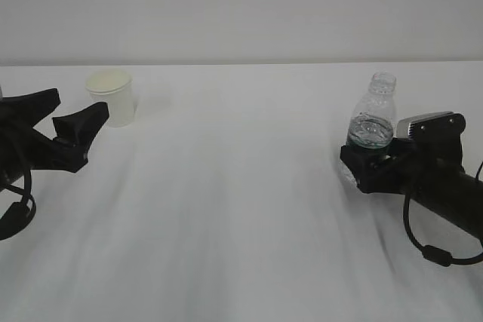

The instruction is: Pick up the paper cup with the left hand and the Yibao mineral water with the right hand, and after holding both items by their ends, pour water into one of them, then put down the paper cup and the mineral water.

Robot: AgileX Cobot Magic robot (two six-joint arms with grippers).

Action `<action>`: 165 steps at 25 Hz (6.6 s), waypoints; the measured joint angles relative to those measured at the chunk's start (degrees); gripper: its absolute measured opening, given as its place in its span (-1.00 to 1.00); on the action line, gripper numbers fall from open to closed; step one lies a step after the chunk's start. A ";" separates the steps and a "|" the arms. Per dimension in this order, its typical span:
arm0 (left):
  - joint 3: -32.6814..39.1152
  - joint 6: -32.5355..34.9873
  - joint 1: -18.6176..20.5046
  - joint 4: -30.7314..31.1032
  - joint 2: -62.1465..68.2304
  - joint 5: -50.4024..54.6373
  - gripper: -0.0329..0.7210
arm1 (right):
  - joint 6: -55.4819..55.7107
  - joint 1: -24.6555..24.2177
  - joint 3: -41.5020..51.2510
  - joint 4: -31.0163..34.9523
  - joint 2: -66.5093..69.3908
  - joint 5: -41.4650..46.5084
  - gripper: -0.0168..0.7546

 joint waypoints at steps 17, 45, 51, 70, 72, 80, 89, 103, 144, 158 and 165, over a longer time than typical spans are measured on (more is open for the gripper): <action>0.00 0.00 0.00 0.00 0.00 0.00 0.63 | 0.76 0.00 -3.45 -0.49 2.58 0.00 0.73; 0.00 0.00 0.00 0.00 0.00 0.00 0.63 | 1.02 0.00 -4.50 -0.94 2.80 -0.12 0.21; 0.00 0.00 0.00 0.00 0.00 0.00 0.61 | 1.02 0.00 -4.50 -1.90 2.80 -0.22 0.13; 0.00 0.00 0.00 0.00 0.00 0.00 0.61 | -6.92 0.00 -2.40 -2.74 2.80 -1.59 0.12; 0.00 0.00 0.00 0.00 0.00 0.00 0.61 | -8.40 0.00 -1.29 -1.89 2.80 -2.54 0.12; 0.00 0.00 0.00 0.00 0.00 0.00 0.61 | -12.21 0.00 4.59 1.50 -2.95 0.73 0.11; 0.00 0.00 0.00 0.00 0.00 0.00 0.60 | -10.93 0.00 8.73 3.96 -6.86 1.38 0.11; 0.00 0.00 0.00 0.00 0.00 0.00 0.52 | -10.35 0.00 17.67 7.22 -17.10 1.52 0.11; -4.51 0.00 0.00 -13.50 16.79 -0.20 0.74 | -8.40 0.00 20.09 6.14 -24.58 1.75 0.10; -5.12 0.00 0.23 -13.02 16.87 -0.20 0.50 | -8.40 0.00 20.09 6.14 -24.58 1.75 0.10; -8.46 0.00 0.34 -12.83 17.61 -0.20 0.85 | -8.40 0.00 20.09 6.14 -24.58 1.75 0.10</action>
